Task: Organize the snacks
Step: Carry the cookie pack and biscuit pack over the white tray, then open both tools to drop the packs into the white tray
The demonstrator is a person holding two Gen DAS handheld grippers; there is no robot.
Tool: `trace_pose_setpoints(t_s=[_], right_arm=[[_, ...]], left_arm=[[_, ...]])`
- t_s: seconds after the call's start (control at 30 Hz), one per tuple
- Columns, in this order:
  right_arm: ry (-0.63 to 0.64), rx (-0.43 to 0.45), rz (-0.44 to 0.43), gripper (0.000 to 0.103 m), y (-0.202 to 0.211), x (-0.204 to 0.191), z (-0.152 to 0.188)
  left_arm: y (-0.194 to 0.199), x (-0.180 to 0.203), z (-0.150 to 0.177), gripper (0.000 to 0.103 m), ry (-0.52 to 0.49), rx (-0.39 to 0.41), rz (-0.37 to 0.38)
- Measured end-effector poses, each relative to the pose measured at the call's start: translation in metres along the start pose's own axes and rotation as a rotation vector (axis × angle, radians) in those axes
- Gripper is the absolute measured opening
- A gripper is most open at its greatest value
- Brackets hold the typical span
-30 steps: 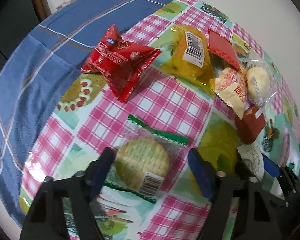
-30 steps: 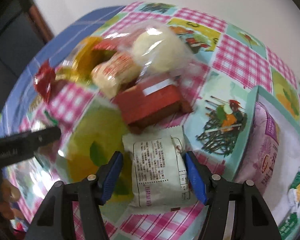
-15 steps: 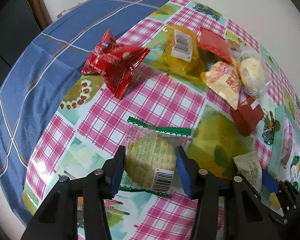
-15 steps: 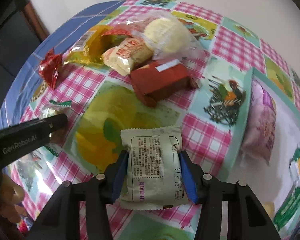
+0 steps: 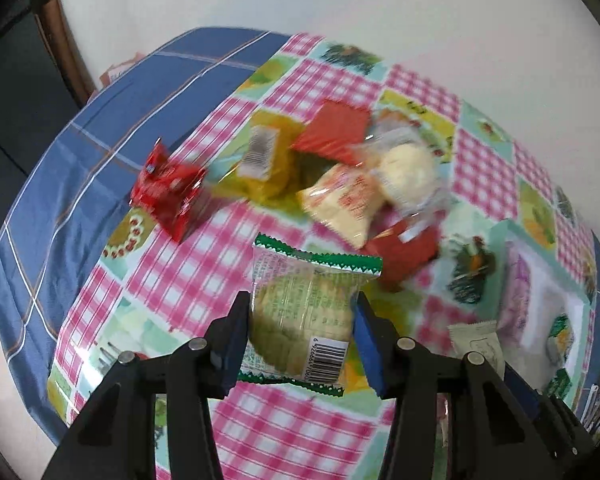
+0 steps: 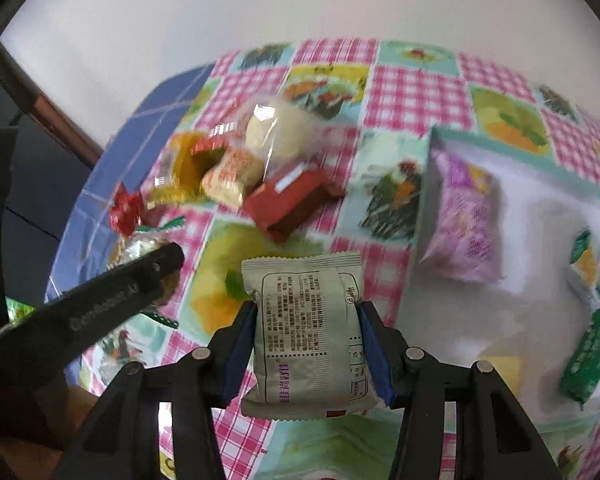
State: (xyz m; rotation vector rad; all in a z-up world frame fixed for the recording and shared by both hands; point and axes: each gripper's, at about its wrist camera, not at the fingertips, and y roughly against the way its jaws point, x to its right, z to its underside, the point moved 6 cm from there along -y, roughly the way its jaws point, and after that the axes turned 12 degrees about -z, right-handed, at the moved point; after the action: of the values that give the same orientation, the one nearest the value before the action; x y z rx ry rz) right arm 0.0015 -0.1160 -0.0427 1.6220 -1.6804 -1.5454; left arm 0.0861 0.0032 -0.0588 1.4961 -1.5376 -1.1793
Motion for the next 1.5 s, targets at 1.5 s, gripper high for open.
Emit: trace_pose_setpoints(t_s=[1.5], right_arm=[[-0.528, 0.215, 0.392, 0.054, 0.126, 0.282, 0.021]], left_arm=[[0.042, 0.269, 0.056, 0.051, -0.532, 0.164, 0.108]])
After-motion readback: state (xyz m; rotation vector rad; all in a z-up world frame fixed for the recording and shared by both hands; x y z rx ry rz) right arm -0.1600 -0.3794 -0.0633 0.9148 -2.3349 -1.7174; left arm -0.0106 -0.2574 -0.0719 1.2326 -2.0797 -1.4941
